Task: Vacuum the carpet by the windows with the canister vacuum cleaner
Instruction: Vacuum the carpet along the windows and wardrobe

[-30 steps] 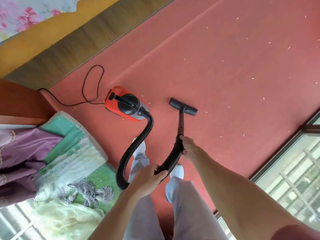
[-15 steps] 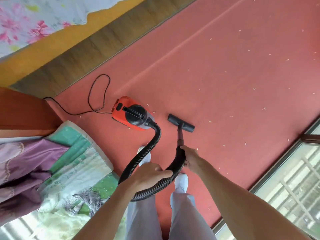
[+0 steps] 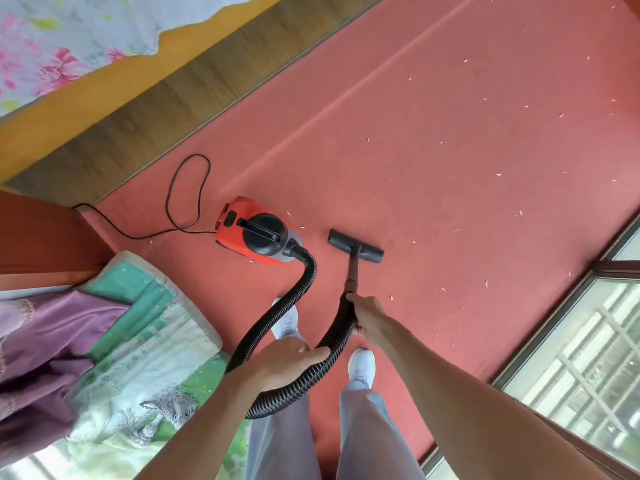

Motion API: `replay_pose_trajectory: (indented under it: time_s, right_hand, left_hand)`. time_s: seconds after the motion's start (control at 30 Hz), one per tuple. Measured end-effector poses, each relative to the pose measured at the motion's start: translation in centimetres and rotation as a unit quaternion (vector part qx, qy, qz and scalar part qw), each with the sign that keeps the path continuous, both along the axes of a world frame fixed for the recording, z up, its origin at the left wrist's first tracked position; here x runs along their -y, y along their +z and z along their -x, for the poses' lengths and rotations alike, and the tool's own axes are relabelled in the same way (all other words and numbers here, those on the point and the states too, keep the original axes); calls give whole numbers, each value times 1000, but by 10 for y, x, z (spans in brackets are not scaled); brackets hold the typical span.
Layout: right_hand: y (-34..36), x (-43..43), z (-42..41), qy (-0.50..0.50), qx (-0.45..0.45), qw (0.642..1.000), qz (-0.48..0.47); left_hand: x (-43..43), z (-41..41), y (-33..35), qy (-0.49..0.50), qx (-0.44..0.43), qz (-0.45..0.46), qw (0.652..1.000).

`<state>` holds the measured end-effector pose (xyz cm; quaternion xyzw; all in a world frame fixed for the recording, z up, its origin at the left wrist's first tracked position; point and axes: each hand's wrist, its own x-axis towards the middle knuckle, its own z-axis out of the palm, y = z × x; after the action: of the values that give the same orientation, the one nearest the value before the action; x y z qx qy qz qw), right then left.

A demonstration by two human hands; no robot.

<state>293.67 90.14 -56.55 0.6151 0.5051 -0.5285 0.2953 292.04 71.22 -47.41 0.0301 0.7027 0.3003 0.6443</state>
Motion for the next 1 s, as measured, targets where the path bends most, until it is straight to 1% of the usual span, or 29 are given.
replay_pose_trajectory:
  time_s: [0.07, 0.13, 0.27, 0.33, 0.37, 0.47, 0.57, 0.63, 0.7, 0.8, 0.9, 1.0]
  right_hand:
    - [-12, -5, 5, 4, 0, 1000, -11]
    - [-20, -10, 12, -1, -12, 1000, -25]
    - [-21, -15, 27, -16, -45, 998, -47]
    - [-13, -15, 29, -7, -49, 998, -42]
    - [-8, -14, 28, -5, -48, 998, -35]
    - [8, -12, 18, -32, -46, 998, -9]
    - [16, -10, 8, -70, -42, 997, 19]
    - [13, -8, 8, -87, -50, 995, 24]
    - [6, -4, 15, -100, -53, 993, 21]
    - [-3, 1, 30, -104, -56, 993, 3]
    - [-13, -2, 44, -117, -65, 991, -4]
    - [-13, -8, 51, -132, -75, 988, -10]
  left_hand:
    - [-3, -6, -6, 3, -41, 12, 999]
    - [-8, -12, -12, 20, -61, 16, 998]
    - [-20, -20, -11, 108, -43, 5, 993]
    - [-23, -17, -4, 153, -5, -12, 988]
    - [-23, -12, 0, 159, 19, -19, 987]
    - [-18, 3, 11, 135, 50, -29, 989]
    - [-8, 17, 17, 88, 31, -27, 995]
    - [-3, 22, 15, 81, 22, -29, 996]
    - [-2, 23, 11, 78, 4, -19, 997]
    - [-5, 19, 4, 68, -46, 5, 997]
    - [-12, 13, 0, 93, -63, 16, 994]
    - [-16, 13, 0, 160, -37, 0, 986]
